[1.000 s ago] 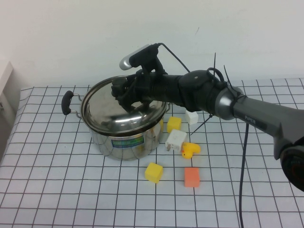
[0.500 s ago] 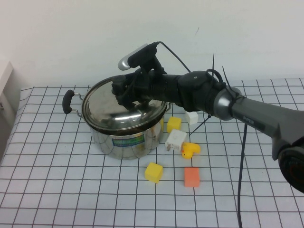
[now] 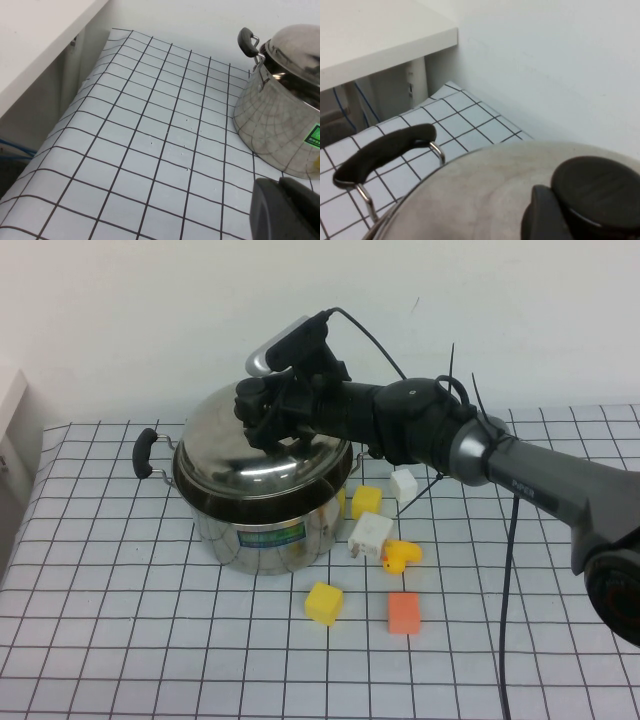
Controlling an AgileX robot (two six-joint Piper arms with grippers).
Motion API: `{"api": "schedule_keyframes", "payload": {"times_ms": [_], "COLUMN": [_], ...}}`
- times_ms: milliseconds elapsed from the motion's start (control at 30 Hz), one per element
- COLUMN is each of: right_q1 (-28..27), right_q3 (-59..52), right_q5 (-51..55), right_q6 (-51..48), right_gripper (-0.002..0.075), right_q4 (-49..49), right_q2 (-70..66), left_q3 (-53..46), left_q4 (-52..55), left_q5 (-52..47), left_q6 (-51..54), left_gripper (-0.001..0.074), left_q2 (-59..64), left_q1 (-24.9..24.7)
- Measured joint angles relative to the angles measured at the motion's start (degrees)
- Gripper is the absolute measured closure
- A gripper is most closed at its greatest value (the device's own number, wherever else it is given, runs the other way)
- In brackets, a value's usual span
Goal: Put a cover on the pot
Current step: Place the pot lid on the pot
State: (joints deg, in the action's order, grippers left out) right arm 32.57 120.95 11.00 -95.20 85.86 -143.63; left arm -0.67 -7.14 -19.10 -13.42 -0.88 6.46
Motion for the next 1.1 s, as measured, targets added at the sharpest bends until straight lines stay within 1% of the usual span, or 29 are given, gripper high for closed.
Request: {"api": "schedule_keyframes", "payload": {"times_ms": [1100], "right_q1": [0.0], "right_q3": [0.23], "right_q5": [1.79], "right_q6": [-0.93], "right_gripper": [0.0375], "right_q4": [1.91], "right_q2": [-1.87], "left_q3": [0.0], "left_q4": [0.0], "left_q5": [0.0], "left_q6": [0.25], "left_gripper": [0.0738], "left_q2": [0.0], "left_q1": [0.0]}}
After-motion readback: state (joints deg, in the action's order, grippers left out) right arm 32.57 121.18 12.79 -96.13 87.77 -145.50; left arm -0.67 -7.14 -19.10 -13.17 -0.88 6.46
